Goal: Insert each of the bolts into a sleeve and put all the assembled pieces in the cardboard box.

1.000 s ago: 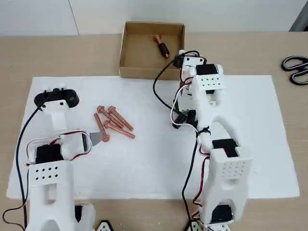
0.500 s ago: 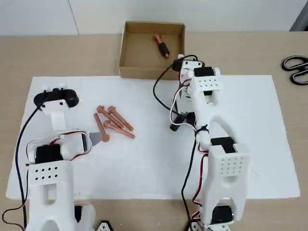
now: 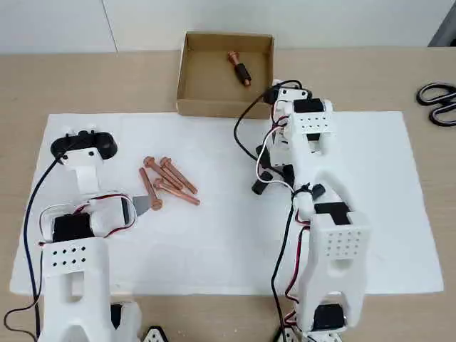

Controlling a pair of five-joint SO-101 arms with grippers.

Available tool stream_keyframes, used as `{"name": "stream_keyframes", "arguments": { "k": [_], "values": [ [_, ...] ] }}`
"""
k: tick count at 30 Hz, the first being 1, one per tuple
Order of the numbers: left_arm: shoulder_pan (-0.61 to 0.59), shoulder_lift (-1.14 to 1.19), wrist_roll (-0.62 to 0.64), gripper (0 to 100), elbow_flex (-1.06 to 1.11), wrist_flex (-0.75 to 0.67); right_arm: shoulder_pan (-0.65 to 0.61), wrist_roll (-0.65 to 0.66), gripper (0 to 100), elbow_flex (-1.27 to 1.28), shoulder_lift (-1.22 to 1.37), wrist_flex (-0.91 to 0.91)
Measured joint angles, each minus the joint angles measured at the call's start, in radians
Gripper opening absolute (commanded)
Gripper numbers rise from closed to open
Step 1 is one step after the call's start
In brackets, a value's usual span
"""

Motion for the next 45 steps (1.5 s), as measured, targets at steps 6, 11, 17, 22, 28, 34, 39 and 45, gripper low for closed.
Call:
{"name": "stream_keyframes", "arguments": {
  "k": [6,11,17,22,28,34,39,45],
  "values": [
    [0.000,0.000,0.000,30,0.000,0.000,0.012,0.000,2.0,-0.207,0.005,0.127],
    [0.000,0.000,0.000,30,0.000,0.000,0.083,0.000,2.0,-0.379,0.006,0.235],
    [0.000,0.000,0.000,30,0.000,0.000,0.212,0.046,2.0,-0.405,0.006,0.262],
    [0.000,0.000,0.000,30,0.000,0.000,0.287,0.064,2.0,-0.391,0.006,0.262],
    [0.000,0.000,0.000,30,0.000,0.000,0.284,0.092,2.0,-0.308,0.006,0.262],
    [0.000,0.000,0.000,30,0.000,0.000,0.282,0.130,2.4,-0.218,0.052,0.226],
    [0.000,0.000,0.000,30,0.000,0.000,0.282,0.178,2.5,-0.218,0.120,0.183],
    [0.000,0.000,0.000,30,0.000,0.000,0.282,0.212,8.3,-0.218,0.150,0.158]
  ]
}}
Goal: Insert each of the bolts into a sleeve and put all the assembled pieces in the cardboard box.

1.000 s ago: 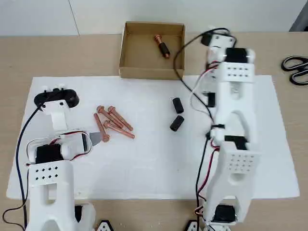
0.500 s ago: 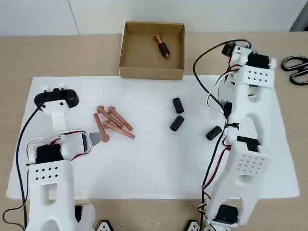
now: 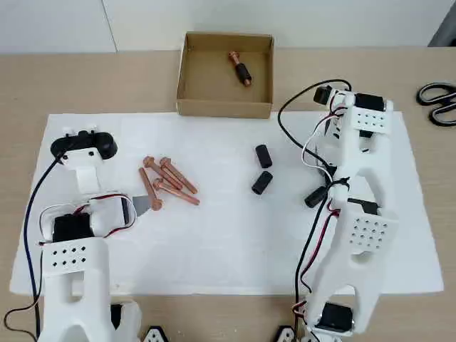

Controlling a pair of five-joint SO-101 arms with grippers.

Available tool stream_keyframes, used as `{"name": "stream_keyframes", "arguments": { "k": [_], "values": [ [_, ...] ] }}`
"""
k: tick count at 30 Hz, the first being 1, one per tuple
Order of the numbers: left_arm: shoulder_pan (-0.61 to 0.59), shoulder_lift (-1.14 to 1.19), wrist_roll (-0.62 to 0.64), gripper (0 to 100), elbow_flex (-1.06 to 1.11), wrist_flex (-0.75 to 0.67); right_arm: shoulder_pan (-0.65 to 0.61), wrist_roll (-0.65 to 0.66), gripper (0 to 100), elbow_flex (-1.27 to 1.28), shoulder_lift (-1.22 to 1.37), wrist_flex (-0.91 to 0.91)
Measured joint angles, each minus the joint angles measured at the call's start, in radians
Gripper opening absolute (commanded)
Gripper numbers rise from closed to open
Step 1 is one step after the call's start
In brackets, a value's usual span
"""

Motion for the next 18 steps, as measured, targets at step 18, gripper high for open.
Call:
{"name": "stream_keyframes", "arguments": {
  "k": [18],
  "values": [
    [0.000,0.000,0.000,30,0.000,0.000,-0.006,0.003,14.0,-0.008,0.008,0.023]
  ]
}}
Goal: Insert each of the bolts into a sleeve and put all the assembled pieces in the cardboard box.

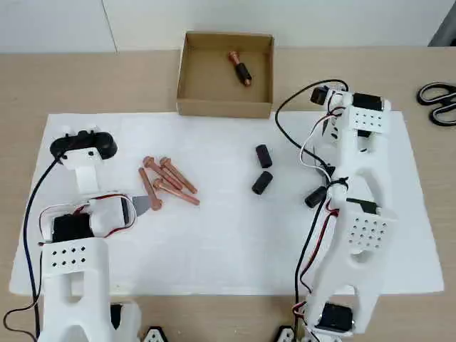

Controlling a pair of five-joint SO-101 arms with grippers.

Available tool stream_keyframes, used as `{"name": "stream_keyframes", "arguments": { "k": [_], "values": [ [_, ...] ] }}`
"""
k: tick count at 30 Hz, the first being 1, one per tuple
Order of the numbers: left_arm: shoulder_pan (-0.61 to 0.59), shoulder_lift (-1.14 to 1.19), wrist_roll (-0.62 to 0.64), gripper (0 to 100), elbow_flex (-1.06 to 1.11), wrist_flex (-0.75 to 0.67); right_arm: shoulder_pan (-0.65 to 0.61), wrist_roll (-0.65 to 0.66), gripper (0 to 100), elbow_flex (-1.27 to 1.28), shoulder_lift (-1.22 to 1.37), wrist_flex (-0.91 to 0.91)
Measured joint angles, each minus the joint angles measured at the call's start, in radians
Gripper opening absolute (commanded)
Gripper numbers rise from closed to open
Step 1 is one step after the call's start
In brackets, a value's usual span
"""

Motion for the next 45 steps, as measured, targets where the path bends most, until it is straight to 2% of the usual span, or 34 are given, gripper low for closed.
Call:
{"name": "stream_keyframes", "arguments": {
  "k": [3,8,19,28,32,40,45],
  "values": [
    [0.000,0.000,0.000,30,0.000,0.000,0.000,0.000,12.8,-0.002,0.002,0.006],
    [0.000,0.000,0.000,30,0.000,0.000,-0.008,0.000,0.1,-0.002,0.002,0.006],
    [0.000,0.000,0.000,30,0.000,0.000,-0.017,0.000,0.3,0.005,-0.025,0.020],
    [0.000,0.000,0.000,30,0.000,0.000,-0.107,-0.018,0.3,0.008,-0.176,0.055],
    [0.000,0.000,0.000,30,0.000,0.000,-0.160,-0.025,0.3,0.015,-0.176,0.014],
    [0.000,0.000,0.000,30,0.000,0.003,-0.163,-0.068,0.5,0.017,-0.110,-0.075],
    [0.000,0.000,0.000,30,0.000,0.003,-0.158,-0.068,10.2,0.017,-0.087,-0.087]
  ]
}}
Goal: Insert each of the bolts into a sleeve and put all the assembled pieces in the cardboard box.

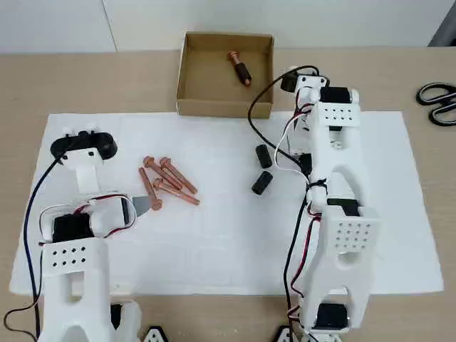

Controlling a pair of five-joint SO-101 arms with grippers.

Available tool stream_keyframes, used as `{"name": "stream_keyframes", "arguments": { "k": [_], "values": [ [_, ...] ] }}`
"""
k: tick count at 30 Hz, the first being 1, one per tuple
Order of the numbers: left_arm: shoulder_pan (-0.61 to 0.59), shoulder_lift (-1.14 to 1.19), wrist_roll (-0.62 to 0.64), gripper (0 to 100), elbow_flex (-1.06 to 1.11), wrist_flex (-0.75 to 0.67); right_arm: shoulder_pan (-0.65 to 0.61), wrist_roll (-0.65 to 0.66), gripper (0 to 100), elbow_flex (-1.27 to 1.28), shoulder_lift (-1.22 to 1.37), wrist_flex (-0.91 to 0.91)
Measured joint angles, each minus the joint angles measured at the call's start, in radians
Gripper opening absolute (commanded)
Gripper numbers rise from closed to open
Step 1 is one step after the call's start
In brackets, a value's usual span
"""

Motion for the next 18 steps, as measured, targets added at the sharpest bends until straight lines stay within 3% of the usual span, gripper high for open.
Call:
{"name": "stream_keyframes", "arguments": {
  "k": [18],
  "values": [
    [0.000,0.000,0.000,30,0.000,0.000,-0.003,-0.002,13.5,0.000,0.000,0.057]
  ]
}}
